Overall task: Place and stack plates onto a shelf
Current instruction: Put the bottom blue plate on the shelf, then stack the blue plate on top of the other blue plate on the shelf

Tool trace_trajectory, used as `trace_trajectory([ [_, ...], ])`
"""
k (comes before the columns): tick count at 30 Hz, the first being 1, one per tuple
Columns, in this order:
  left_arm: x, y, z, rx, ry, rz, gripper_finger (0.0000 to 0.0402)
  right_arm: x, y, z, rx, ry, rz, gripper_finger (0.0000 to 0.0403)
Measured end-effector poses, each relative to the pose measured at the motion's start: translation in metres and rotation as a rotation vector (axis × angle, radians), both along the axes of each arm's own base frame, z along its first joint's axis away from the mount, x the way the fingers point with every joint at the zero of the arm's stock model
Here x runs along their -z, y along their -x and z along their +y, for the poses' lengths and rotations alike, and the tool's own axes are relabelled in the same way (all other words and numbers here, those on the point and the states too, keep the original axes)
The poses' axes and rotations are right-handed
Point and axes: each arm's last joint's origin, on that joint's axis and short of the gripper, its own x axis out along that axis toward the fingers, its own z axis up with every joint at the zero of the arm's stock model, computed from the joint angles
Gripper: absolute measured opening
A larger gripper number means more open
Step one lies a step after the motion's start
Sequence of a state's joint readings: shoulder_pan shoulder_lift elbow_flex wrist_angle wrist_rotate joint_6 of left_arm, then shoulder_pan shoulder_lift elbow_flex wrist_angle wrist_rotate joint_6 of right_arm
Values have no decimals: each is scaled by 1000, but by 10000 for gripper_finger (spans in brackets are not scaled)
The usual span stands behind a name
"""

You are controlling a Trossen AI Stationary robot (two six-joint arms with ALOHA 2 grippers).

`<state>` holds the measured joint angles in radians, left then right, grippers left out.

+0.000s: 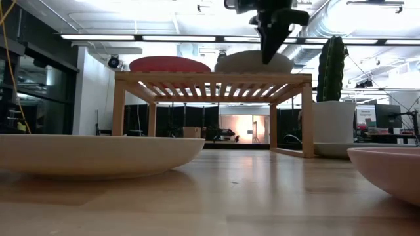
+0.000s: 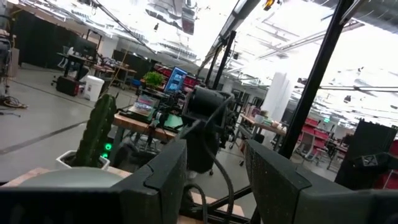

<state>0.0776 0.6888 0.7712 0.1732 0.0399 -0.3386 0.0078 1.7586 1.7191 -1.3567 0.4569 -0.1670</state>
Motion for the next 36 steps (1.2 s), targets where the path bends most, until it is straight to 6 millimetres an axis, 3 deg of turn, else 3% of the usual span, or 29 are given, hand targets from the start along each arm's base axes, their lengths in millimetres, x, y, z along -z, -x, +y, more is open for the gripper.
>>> trace_trajectory([
  [15, 0, 0, 0, -4, 0, -3, 152, 7, -7, 7, 67, -18, -41, 9],
  [25, 0, 0, 0, -11, 2, -3, 152, 5, -5, 8, 70, -60, -48, 138],
  [30, 0, 0, 1, -21, 4, -3, 152, -14, 16, 9, 120, -119, -71, 191],
  [36, 0, 0, 1, -26, 6, -3, 152, -63, 73, 14, 298, -181, -262, 206],
])
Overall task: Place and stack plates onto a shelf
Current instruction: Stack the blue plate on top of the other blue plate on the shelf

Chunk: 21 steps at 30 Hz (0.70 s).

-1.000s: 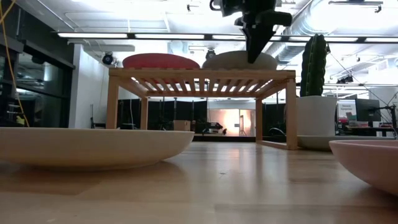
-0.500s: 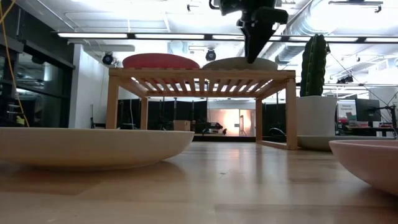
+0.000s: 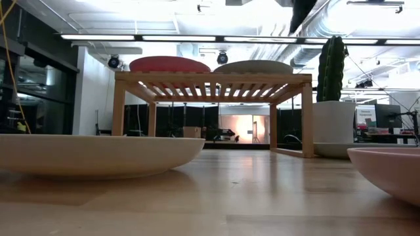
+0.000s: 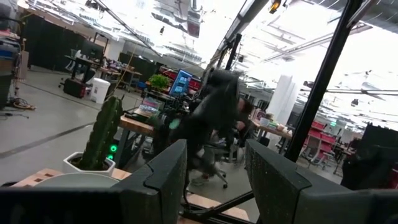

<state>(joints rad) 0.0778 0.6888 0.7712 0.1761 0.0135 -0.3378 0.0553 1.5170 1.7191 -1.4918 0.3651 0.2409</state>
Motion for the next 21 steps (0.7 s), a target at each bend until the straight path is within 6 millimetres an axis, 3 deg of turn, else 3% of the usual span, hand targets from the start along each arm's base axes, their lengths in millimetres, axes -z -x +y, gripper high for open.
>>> trace_trajectory([
  [5, 0, 0, 0, 0, 1, 0, 152, -31, 50, 15, 221, -89, -210, 204],
  [10, 0, 0, 0, -4, 2, 0, 152, -30, 76, 30, 402, -168, -333, 204],
  [12, 0, 0, 0, -6, 4, 0, 152, -16, 82, 34, 493, -222, -310, 204],
  [21, 0, 0, 0, 0, 29, -2, 152, 87, 115, 55, 908, -430, -79, 203],
])
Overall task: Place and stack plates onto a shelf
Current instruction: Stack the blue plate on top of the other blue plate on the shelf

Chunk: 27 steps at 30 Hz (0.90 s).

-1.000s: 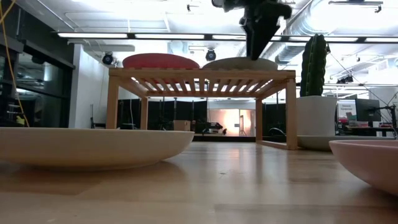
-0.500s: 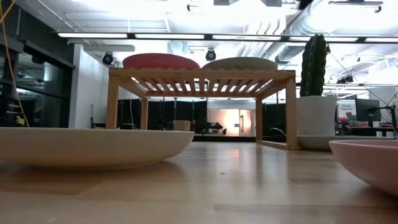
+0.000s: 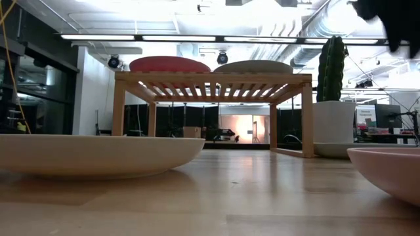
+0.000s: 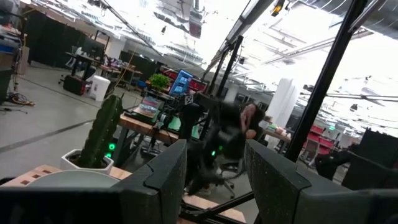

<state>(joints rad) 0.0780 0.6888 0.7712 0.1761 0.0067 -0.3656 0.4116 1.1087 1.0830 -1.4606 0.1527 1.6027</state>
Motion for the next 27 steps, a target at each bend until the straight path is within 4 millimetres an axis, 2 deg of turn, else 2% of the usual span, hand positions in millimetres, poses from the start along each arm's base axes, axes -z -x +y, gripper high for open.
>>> trace_trajectory([
  [6, 0, 0, 0, 0, 0, 0, 152, 56, 11, 8, 298, -68, 84, 203],
  [12, 0, 0, 0, 0, 0, 1, 152, 103, 10, 4, 578, -24, -48, 203],
  [15, 0, 0, 0, 0, 0, 1, 152, 121, 9, -5, 647, -3, -72, 203],
  [19, 0, 0, 0, 0, 0, 1, 152, 134, 12, -16, 710, 31, -51, 203],
  [27, 1, 0, 0, 0, 0, 15, 152, 139, 12, -29, 799, 59, -47, 204],
])
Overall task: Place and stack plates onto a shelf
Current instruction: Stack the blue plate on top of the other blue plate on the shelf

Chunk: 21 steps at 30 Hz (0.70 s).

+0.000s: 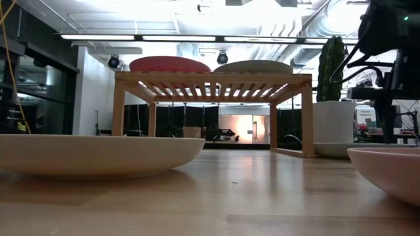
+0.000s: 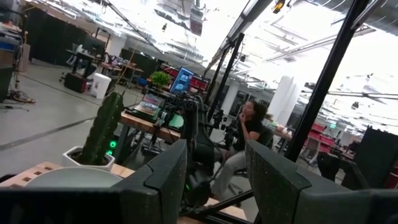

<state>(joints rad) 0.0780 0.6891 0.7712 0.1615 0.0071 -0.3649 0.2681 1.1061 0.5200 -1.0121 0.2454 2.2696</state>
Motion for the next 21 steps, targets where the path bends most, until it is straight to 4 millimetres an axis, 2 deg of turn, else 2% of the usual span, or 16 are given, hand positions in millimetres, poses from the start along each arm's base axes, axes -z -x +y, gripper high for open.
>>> trace_trajectory([
  [10, 2, 0, 0, 0, 1, 17, 152, 19, -2, -10, 74, -21, -73, 204],
  [15, 2, 0, 0, 0, 1, 17, 152, 20, -1, -11, 79, -28, -64, 200],
  [18, 2, 0, 0, 0, 1, 17, 152, 20, 1, -11, 76, -32, -50, 171],
  [21, 2, 0, 0, 0, 1, 16, 152, 20, 2, -9, 33, -60, -23, 110],
])
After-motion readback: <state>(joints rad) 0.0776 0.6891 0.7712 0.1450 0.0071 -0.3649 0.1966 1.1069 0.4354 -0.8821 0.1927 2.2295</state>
